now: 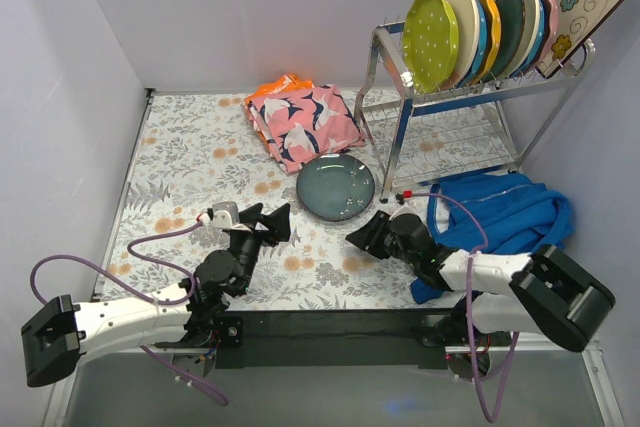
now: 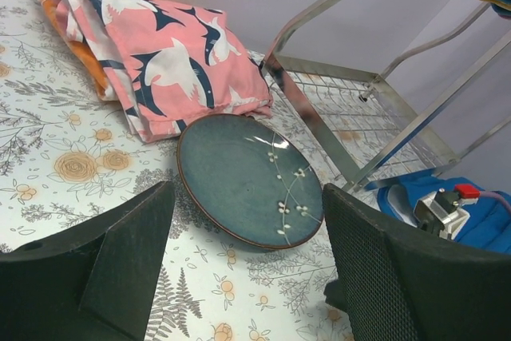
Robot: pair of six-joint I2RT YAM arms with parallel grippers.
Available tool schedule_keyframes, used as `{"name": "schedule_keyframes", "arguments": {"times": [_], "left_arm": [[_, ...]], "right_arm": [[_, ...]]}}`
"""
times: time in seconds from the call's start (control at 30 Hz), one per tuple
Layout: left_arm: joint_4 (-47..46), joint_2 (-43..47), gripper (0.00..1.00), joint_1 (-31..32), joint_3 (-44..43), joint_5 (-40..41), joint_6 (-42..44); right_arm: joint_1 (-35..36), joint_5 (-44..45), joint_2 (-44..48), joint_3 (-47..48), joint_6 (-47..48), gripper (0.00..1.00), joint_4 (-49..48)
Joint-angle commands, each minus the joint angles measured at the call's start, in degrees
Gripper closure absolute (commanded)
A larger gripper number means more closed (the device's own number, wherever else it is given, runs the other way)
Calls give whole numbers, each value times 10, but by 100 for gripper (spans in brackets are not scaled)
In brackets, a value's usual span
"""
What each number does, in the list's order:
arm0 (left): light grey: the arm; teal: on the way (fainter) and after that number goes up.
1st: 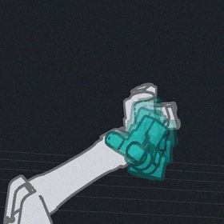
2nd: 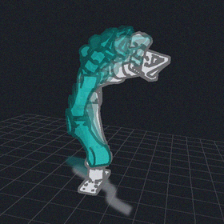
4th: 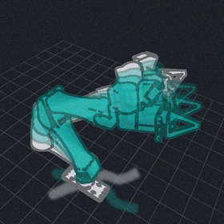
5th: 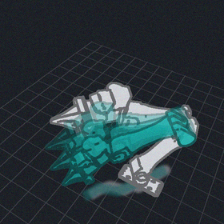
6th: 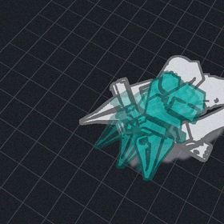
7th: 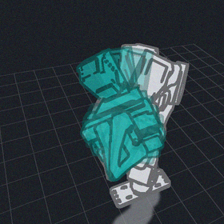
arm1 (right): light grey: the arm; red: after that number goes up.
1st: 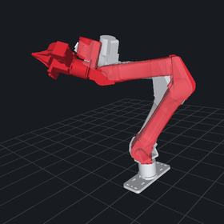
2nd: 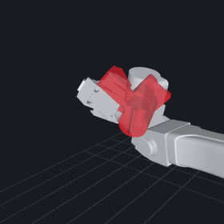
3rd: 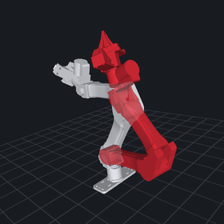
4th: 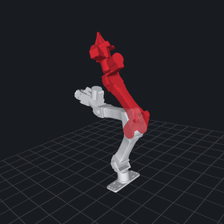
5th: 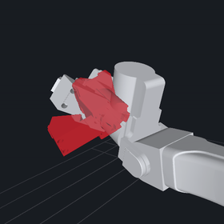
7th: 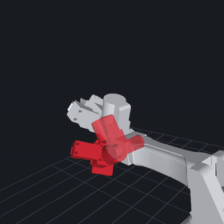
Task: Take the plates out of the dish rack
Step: Unload the plate from the dish rack.
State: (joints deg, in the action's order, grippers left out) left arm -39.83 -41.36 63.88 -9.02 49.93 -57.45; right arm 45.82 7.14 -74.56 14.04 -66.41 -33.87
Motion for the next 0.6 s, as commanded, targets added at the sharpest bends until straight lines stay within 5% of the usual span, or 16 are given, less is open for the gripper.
{"name": "schedule_keyframes", "arguments": {"times": [0.0, 0.2, 0.27, 0.57], "left_arm": [[9, 14, 27, 1, -17, -2, -1], [-2, 35, 24, 1, -8, -35, -1], [1, 42, 23, 1, -7, -34, 0], [-23, 30, 23, 1, 1, -67, 13]], "right_arm": [[25, -67, 92, 24, 224, 54, 84], [58, -74, 226, 134, 355, 54, 286], [79, -5, 240, 190, 400, 54, 374], [111, 118, 125, 538, 533, 54, 500]]}}
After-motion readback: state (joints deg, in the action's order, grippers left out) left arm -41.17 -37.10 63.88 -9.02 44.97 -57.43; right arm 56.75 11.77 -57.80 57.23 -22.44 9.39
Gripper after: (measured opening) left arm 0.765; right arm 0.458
